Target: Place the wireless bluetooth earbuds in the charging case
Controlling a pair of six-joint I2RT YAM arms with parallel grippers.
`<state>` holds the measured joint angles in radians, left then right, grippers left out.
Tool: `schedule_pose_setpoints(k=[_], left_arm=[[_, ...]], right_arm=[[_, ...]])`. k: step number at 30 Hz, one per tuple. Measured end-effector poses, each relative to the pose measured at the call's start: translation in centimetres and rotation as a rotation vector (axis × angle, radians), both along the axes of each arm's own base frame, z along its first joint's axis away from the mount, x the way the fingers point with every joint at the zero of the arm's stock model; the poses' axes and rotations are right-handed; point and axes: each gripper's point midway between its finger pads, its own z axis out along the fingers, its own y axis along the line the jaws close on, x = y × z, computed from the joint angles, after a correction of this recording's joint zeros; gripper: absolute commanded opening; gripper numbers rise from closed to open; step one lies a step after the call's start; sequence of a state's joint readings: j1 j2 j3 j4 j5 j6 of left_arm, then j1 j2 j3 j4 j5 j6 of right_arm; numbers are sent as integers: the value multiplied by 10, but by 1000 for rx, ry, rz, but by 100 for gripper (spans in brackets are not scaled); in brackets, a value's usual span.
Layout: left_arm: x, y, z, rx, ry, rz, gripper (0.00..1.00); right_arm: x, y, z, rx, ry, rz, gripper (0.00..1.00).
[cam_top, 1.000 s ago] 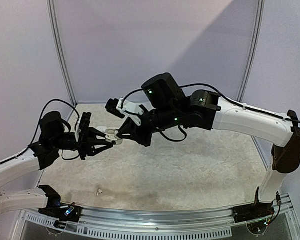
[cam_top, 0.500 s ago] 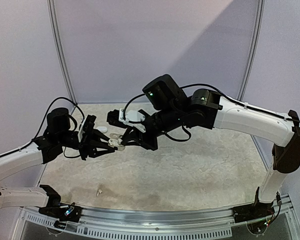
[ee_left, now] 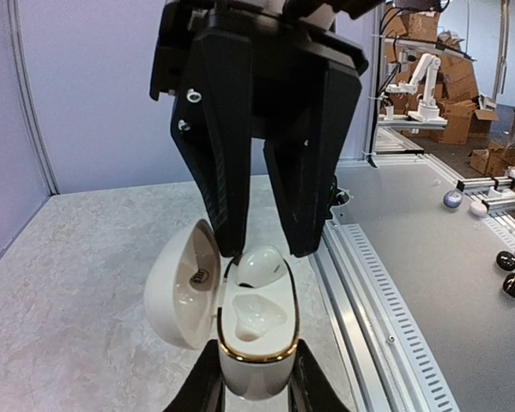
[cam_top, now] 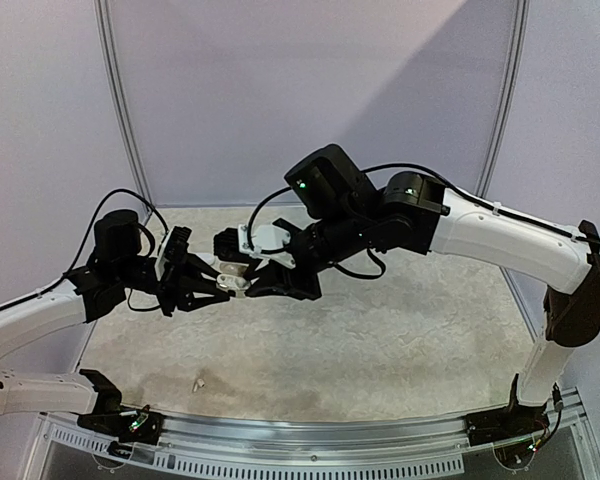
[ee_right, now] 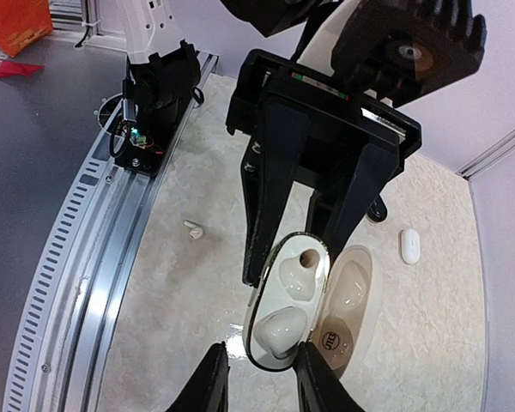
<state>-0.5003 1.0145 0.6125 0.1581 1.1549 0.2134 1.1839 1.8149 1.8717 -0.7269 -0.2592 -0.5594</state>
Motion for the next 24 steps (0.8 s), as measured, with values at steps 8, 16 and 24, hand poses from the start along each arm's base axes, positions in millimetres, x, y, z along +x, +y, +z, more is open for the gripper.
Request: schedule_pose_setpoints(k=[8, 16, 24], left_arm=[[3, 0, 1, 3, 2, 24, 0], [17, 4, 0, 6, 104, 157, 0], [72, 37, -8, -30, 254, 565, 0]], right_arm=[[5, 6, 9, 43, -12, -27, 34], [7, 5, 54, 202, 18, -91, 48], [53, -10, 99, 378, 138, -394, 58]])
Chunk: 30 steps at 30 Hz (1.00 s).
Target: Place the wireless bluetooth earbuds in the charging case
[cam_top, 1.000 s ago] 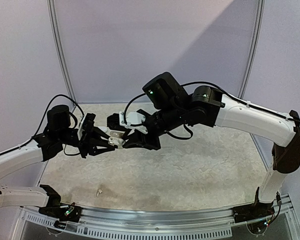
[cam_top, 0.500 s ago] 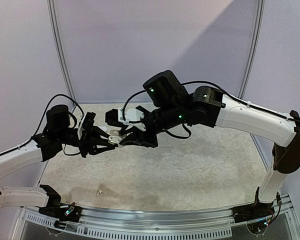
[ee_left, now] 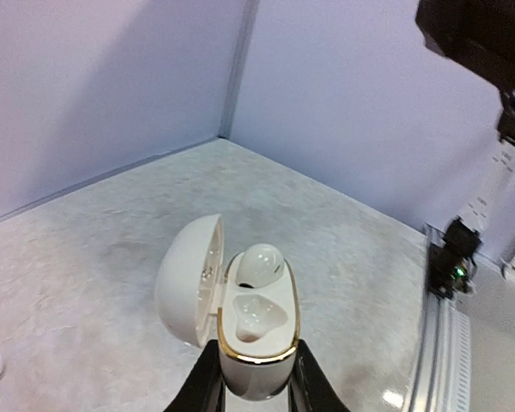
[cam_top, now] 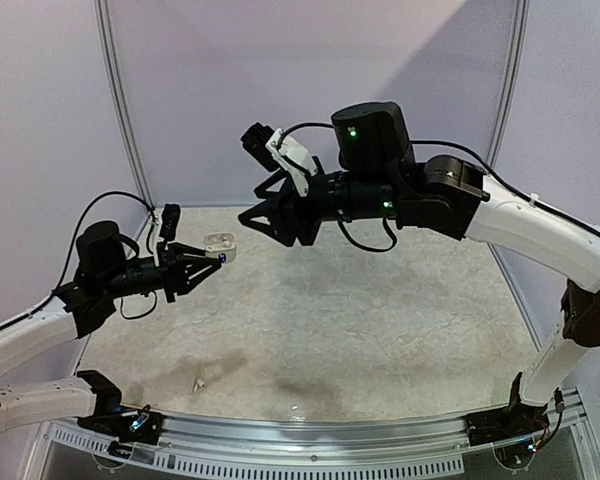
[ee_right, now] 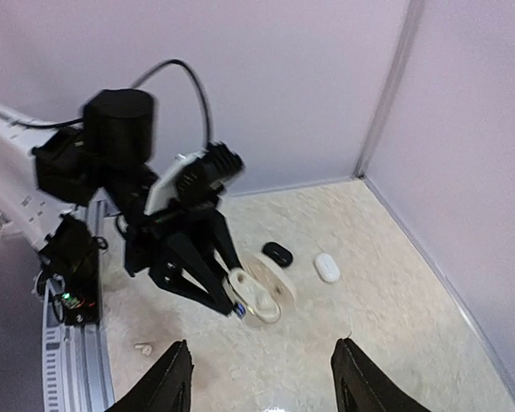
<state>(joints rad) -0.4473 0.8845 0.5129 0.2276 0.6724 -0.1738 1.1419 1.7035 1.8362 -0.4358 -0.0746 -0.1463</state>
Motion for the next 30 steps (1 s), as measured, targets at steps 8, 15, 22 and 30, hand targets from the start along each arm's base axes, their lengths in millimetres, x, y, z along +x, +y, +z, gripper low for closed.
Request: schedule_pose_setpoints(k=[8, 15, 22, 30], left_arm=[[45, 64, 7, -120, 91, 400, 0], [52, 112, 0, -193, 100, 611, 0], [54, 127, 7, -195, 48, 685, 0], [59, 132, -1, -177, 53, 706, 0]], right_arm=[[60, 13, -60, -39, 289, -382, 67], [60, 59, -175, -215, 465, -508, 83], [-10, 131, -276, -394, 392, -223, 90], [-74, 165, -321, -437, 313, 140, 90]])
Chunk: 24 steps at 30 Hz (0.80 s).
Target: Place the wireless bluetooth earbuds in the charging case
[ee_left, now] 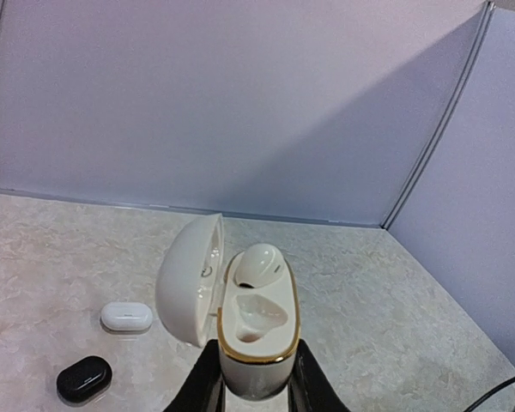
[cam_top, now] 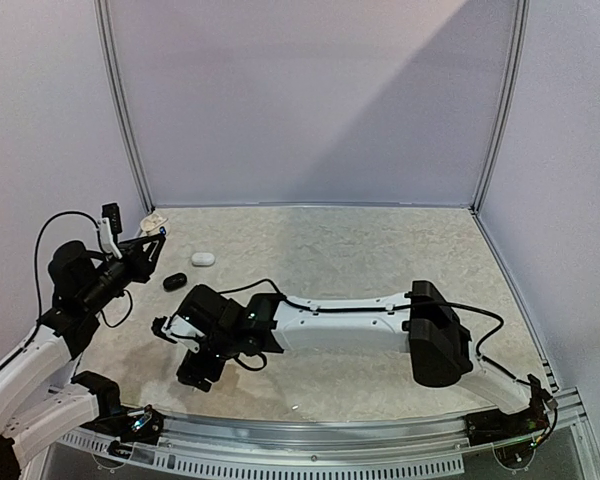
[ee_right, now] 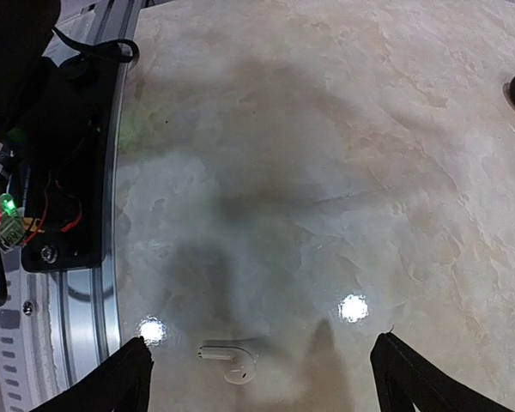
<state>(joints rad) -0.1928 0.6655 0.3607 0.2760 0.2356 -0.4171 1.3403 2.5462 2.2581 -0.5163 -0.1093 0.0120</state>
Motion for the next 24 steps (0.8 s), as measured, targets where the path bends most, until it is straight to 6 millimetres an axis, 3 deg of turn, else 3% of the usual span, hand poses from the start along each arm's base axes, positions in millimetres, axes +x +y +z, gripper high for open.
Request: schedule_pose_setpoints(k=[7, 14, 17, 21, 24], left_arm=[[-6, -1, 2, 13, -32, -14, 0], [-13, -4, 5, 11, -63, -30, 0], [-15, -6, 5, 10, -68, -36, 0], [-16, -7, 6, 9, -74, -41, 0], [-16, -7, 7, 8, -76, -40, 0]], right_arm=[[-8, -2, -29, -6, -1, 29, 88], [-12, 8, -30, 31, -27, -18, 78], [-16, 10, -31, 35, -36, -22, 70], [-20, 11, -37, 27, -42, -23, 68], [-21, 9, -45, 12, -44, -20, 59]])
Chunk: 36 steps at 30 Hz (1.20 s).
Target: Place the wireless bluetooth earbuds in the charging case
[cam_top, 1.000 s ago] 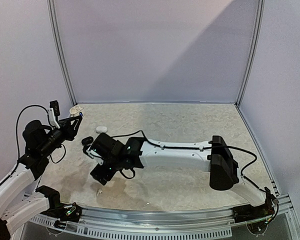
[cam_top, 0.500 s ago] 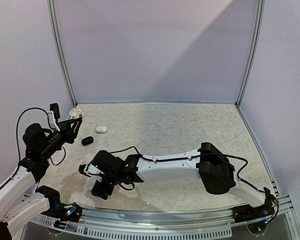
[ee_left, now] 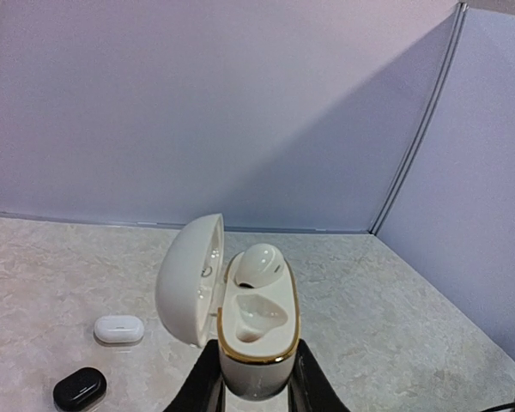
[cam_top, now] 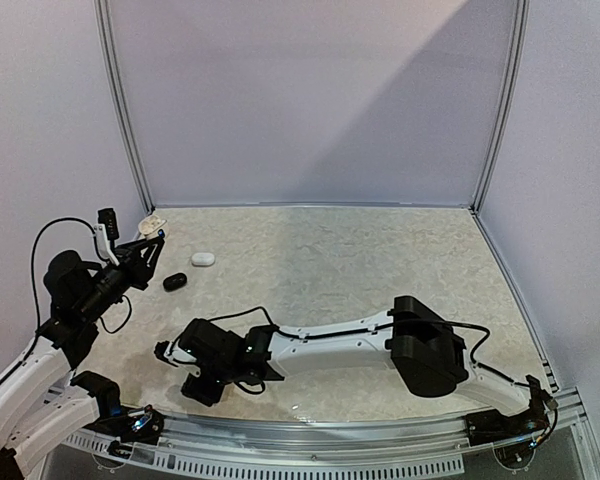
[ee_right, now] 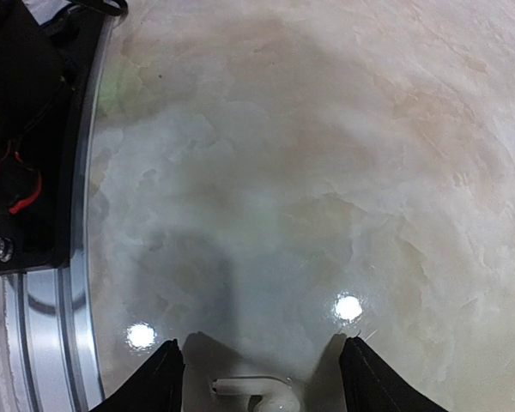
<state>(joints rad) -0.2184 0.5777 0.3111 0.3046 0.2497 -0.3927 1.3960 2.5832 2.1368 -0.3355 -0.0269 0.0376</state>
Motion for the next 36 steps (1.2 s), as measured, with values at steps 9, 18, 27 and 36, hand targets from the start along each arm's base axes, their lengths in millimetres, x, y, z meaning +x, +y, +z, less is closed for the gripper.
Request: schedule_pose_setpoints(k=[9, 18, 27, 36], left_arm=[[0, -1, 1, -1, -5, -2, 0], [2, -1, -3, 3, 8, 0, 0], [2, -2, -4, 9, 10, -2, 0], [3, -5, -8, 13, 24, -20, 0]], right_arm=[[4, -3, -9, -3, -32, -8, 36], [1, -30, -8, -48, -72, 31, 29], [-2, -65, -10, -120, -115, 65, 28], [-16, -130, -12, -199, -88, 123, 30]])
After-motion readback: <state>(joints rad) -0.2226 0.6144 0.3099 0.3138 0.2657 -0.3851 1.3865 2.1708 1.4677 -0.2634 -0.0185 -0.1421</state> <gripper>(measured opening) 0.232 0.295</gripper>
